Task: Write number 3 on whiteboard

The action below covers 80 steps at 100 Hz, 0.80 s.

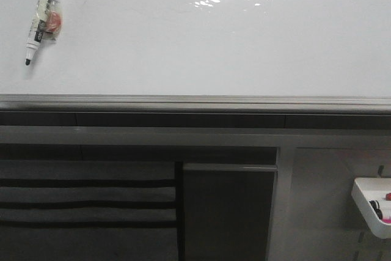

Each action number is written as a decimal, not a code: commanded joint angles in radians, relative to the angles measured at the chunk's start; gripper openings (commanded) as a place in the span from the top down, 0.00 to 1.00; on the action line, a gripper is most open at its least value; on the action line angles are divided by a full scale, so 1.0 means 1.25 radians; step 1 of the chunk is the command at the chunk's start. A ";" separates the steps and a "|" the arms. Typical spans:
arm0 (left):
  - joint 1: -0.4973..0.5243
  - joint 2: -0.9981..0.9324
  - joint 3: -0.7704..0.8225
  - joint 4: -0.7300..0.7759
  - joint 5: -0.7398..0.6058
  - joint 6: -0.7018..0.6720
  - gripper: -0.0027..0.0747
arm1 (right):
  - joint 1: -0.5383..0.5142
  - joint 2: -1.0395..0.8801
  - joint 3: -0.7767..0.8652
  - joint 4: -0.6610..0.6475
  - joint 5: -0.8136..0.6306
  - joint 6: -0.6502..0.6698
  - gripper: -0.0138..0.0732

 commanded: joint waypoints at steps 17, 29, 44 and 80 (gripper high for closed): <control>-0.005 -0.025 0.002 -0.004 -0.062 -0.007 0.99 | -0.006 -0.015 0.015 -0.023 -0.083 -0.014 0.93; -0.005 -0.025 0.002 -0.004 -0.062 -0.007 0.99 | -0.006 -0.015 0.015 -0.056 -0.085 -0.017 0.93; -0.005 -0.025 0.002 -0.004 -0.062 -0.007 0.99 | -0.006 -0.015 0.015 -0.059 -0.085 -0.019 0.93; -0.005 -0.025 0.002 -0.004 -0.068 -0.007 0.99 | -0.006 -0.015 0.015 -0.059 -0.087 -0.019 0.93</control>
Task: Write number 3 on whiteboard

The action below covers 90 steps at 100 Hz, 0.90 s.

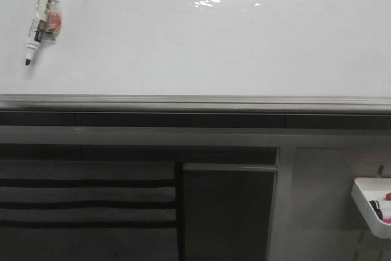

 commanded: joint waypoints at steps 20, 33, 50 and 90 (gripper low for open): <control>-0.005 -0.025 -0.042 -0.015 -0.061 -0.010 0.99 | -0.006 -0.015 -0.027 -0.009 -0.025 -0.009 0.93; -0.005 -0.014 -0.170 -0.028 0.071 -0.012 0.99 | -0.006 -0.012 -0.124 -0.009 0.098 -0.009 0.93; -0.005 0.072 -0.370 -0.008 0.287 -0.012 0.99 | -0.006 0.051 -0.301 -0.009 0.272 -0.051 0.93; -0.005 0.290 -0.587 0.010 0.386 -0.012 0.99 | -0.006 0.237 -0.528 -0.009 0.363 -0.099 0.93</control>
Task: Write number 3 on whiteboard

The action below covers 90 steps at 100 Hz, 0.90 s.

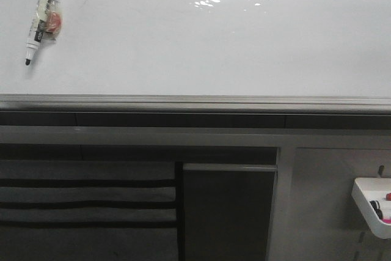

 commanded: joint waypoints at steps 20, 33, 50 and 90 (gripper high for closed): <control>-0.005 0.043 -0.028 0.000 -0.044 -0.008 0.99 | -0.006 0.022 -0.029 -0.007 -0.082 -0.010 0.93; -0.005 0.043 -0.028 0.000 -0.046 -0.008 0.99 | -0.006 0.022 -0.029 -0.007 -0.095 -0.010 0.93; -0.005 0.043 -0.028 0.000 -0.040 -0.008 0.99 | -0.006 0.022 -0.029 -0.007 -0.097 -0.010 0.93; -0.005 0.043 -0.028 0.005 -0.038 -0.031 0.31 | -0.006 0.022 -0.029 -0.007 -0.089 -0.010 0.45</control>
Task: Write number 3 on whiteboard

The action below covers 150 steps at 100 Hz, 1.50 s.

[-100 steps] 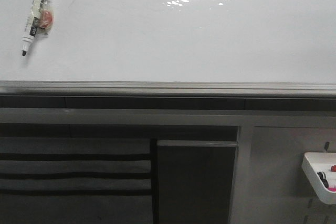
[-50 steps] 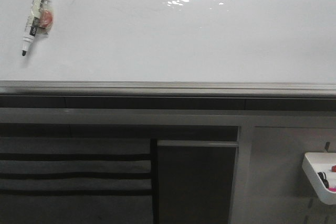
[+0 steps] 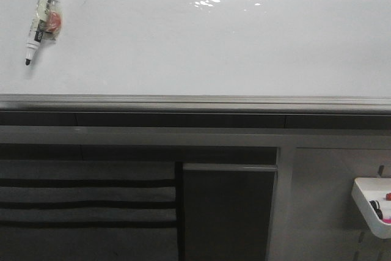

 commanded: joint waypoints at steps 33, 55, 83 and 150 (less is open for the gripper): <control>-0.005 0.014 -0.025 -0.004 -0.057 -0.009 0.18 | -0.006 0.014 -0.025 -0.007 -0.026 -0.007 0.26; -0.005 0.014 -0.025 -0.009 -0.060 -0.009 0.18 | -0.006 0.014 -0.025 -0.007 -0.026 -0.007 0.26; -0.005 0.019 -0.026 -0.024 -0.032 0.016 0.18 | -0.006 0.020 -0.030 0.001 0.009 -0.007 0.26; -0.162 0.480 -0.028 -0.115 -0.228 0.168 0.18 | -0.006 0.102 -0.077 0.238 0.088 -0.202 0.26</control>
